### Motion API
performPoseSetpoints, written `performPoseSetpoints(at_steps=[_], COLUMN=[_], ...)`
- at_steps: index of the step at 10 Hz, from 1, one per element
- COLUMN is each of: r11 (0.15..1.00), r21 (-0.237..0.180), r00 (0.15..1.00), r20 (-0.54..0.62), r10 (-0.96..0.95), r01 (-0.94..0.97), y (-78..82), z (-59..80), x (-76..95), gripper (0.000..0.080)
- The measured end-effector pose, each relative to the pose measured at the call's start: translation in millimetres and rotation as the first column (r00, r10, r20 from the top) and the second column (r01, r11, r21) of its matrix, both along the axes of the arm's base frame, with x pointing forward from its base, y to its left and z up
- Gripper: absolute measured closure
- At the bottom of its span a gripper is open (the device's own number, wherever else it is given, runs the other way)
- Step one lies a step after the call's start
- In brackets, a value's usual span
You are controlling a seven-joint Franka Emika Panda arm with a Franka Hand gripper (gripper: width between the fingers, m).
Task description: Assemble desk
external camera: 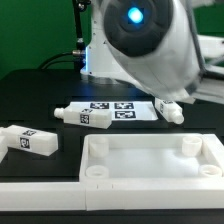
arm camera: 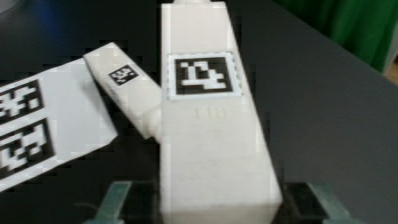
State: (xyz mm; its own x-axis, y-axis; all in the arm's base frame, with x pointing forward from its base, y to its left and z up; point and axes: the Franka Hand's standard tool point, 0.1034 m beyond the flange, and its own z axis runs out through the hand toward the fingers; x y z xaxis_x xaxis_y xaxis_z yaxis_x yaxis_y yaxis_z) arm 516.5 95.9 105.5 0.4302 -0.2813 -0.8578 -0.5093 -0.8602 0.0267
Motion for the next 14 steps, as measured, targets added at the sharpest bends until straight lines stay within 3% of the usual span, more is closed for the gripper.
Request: performPoseSetpoints(at_steps=[4, 5, 6, 7, 9, 11, 12, 14], r11=[1.000, 1.000, 0.997, 0.994, 0.989, 0.986, 0.986, 0.977], r21=[-0.024, -0.028, -0.070, -0.096, -0.149, -0.168, -0.169, -0.210], r00=[0.998, 0.995, 0.974, 0.960, 0.906, 0.859, 0.784, 0.666], r20=[0.058, 0.098, 0.222, 0.272, 0.417, 0.507, 0.612, 0.725], r10=[-0.002, 0.007, 0.039, 0.070, 0.075, 0.077, 0.103, 0.176], r01=[0.004, -0.004, -0.024, -0.046, -0.013, 0.011, 0.003, -0.029], y=[1.5, -2.6, -5.3, -0.2, 5.8, 7.8, -0.3, -5.2], z=[-7.3, 10.3, 32.0, 48.3, 47.1, 48.1, 49.4, 61.6], x=[2.7, 13.9, 35.4, 37.1, 49.2, 53.7, 73.0, 103.4], gripper=[0.0515, 0.0515, 0.0515, 0.0515, 0.0515, 0.0515, 0.0515, 0.0515])
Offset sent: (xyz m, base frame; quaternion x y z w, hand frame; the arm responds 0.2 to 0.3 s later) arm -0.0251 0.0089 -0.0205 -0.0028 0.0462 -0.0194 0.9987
